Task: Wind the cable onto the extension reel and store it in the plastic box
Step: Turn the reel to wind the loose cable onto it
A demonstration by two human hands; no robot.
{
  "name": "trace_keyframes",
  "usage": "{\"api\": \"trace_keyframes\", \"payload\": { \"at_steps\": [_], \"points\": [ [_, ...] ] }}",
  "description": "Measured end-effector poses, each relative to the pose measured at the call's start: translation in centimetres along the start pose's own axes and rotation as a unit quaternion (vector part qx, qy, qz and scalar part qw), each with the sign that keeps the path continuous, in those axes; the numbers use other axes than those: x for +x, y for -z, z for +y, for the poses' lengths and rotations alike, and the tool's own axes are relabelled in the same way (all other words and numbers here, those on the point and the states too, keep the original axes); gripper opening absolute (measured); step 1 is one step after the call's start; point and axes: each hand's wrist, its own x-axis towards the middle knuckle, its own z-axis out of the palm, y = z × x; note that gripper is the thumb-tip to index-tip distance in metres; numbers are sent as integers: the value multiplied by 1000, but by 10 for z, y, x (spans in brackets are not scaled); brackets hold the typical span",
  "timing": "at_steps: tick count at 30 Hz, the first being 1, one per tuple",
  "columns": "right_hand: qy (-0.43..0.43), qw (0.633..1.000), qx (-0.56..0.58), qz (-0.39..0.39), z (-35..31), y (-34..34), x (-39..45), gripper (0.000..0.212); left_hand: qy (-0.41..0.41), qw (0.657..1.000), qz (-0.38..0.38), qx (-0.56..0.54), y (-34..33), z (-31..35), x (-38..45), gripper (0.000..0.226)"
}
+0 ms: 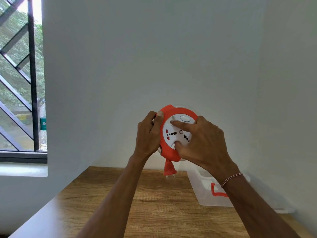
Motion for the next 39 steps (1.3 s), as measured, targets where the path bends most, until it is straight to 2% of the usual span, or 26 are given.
{"api": "trace_keyframes", "payload": {
  "at_steps": [8, 11, 14, 17, 22, 26, 30, 39],
  "points": [
    [-104, 989, 84, 61, -11, -7, -2, 70, 1, 1000, -7, 5, -3, 0, -1, 35],
    [-116, 986, 95, 72, -13, -11, -4, 70, -2, 1000, -4, 9, -2, -1, -1, 34],
    [-113, 986, 101, 65, -13, -12, -3, 71, -5, 1000, -2, 16, -2, -2, -1, 34],
    [-70, 991, 107, 48, -9, -9, 0, 70, 5, 1000, 5, 5, -1, -3, -2, 28],
    [-8, 990, 116, 83, 8, 2, 6, 55, 17, 1000, 18, -17, 2, 0, 0, 19],
    [26, 998, 52, 34, 8, 1, 6, 57, 17, 1000, 14, -1, 1, -3, -2, 20],
    [-29, 999, 0, 43, -1, -5, 2, 64, 14, 1000, 19, 16, 0, -4, -2, 19],
    [-89, 992, 31, 78, -11, -13, -3, 70, -14, 1000, 25, 14, -4, -1, -7, 23]
  ]
}}
